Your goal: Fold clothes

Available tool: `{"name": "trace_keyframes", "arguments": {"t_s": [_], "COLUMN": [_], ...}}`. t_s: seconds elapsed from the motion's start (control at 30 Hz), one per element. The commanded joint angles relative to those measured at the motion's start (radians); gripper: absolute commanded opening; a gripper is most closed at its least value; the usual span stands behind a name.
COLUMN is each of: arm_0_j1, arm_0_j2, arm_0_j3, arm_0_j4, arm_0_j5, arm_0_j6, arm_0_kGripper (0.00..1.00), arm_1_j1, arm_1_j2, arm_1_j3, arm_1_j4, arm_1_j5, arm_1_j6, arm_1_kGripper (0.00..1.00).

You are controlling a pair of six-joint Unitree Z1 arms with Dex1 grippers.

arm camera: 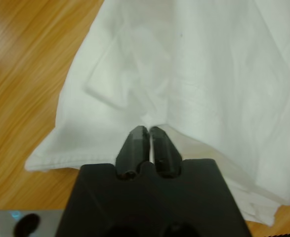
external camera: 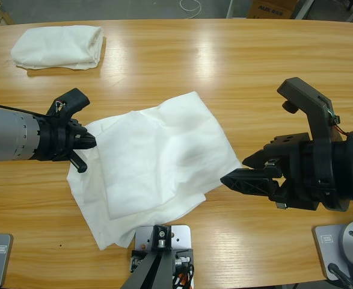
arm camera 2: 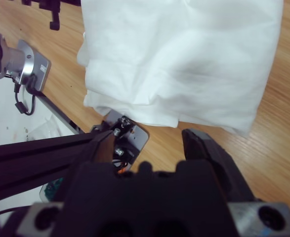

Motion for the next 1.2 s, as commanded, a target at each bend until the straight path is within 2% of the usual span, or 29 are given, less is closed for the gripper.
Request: {"name": "trace_keyframes", "arguments": {"t_s": [0.03,0.13,0.2,0.23,0.3,0.33,0.37,0.47,0.83,1.2], "arm_0_j1": [0.022,0.028,0.022,0.0,-0.042,-0.049,-0.049,-0.048,-0.032,-0.028], "arm_0_j2": [-0.041,-0.045,-0.044,-0.051,-0.066,-0.065,-0.062,-0.064,-0.062,0.014], "arm_0_j3": [0.047,0.061,0.045,0.036,0.061,0.089,0.118,0.152,0.123,0.12], "arm_0_j4": [0.002,-0.051,-0.071,-0.059,-0.044,-0.046,-0.052,-0.057,-0.073,-0.134], "arm_0_j5": [-0.007,-0.078,-0.218,-0.268,-0.302,-0.304,-0.3,-0.259,-0.112,-0.097], "arm_0_j6": [-0.031,-0.033,-0.017,-0.006,0.028,0.036,0.041,0.049,0.011,0.018], "arm_0_kGripper": [0.0,0.0,0.0,0.048,0.607,0.726,0.752,0.757,0.761,0.766], "arm_1_j1": [0.006,0.006,0.006,0.006,0.006,0.006,0.006,0.006,0.006,0.006], "arm_1_j2": [0.023,0.022,0.022,0.021,0.02,0.02,0.02,0.018,0.017,0.019], "arm_1_j3": [0.046,0.05,0.051,0.051,0.053,0.055,0.057,0.06,0.087,0.135], "arm_1_j4": [-0.02,-0.021,-0.021,-0.021,-0.021,-0.021,-0.021,-0.021,-0.025,-0.06], "arm_1_j5": [0.02,0.02,0.02,0.019,0.018,0.018,0.018,0.022,0.036,0.052], "arm_1_j6": [0.005,0.007,0.007,0.007,0.007,0.008,0.009,0.01,0.012,0.022], "arm_1_kGripper": [0.559,0.563,0.565,0.568,0.568,0.568,0.568,0.568,0.568,0.568]}}
